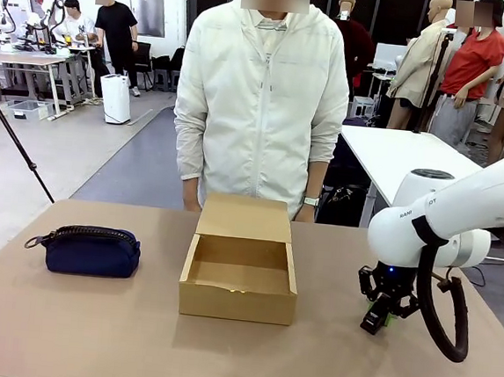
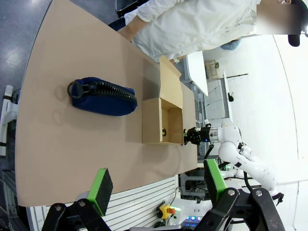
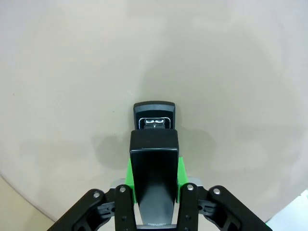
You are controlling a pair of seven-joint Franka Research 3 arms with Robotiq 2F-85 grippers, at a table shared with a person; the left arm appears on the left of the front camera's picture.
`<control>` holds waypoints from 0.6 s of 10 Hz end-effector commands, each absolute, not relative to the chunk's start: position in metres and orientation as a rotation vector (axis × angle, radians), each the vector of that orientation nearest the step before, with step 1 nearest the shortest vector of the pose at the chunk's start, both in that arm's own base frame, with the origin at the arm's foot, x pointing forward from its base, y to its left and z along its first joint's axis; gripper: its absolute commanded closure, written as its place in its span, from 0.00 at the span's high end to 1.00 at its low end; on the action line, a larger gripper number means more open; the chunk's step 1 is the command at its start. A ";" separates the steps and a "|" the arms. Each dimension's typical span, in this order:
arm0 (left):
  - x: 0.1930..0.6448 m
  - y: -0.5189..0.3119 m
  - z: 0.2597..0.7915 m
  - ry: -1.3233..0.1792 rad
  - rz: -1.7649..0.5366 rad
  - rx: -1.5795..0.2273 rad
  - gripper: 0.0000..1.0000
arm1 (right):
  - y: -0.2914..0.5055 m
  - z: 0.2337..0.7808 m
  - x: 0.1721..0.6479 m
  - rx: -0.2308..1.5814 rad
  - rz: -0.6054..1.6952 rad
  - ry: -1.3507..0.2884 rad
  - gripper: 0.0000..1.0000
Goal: Pack the items into the box.
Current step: Pick up the item indicated by the person and place it inside the Mailer Box.
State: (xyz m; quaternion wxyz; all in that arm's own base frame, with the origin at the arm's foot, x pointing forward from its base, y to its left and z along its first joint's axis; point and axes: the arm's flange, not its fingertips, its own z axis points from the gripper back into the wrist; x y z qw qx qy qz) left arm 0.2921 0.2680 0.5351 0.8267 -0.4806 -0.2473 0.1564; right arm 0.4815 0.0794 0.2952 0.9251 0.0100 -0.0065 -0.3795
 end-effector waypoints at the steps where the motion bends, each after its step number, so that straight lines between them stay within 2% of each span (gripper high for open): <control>1: 0.292 0.269 0.535 -0.541 0.320 -1.037 1.00 | 0.080 0.285 0.475 0.035 -0.753 0.013 0.00; 5: 0.292 0.269 0.535 -0.541 0.320 -1.037 1.00 | 0.084 0.294 0.478 0.026 -0.723 0.044 0.00; 6: 0.292 0.269 0.535 -0.541 0.320 -1.037 1.00 | 0.080 0.322 0.478 0.045 -0.654 0.092 0.00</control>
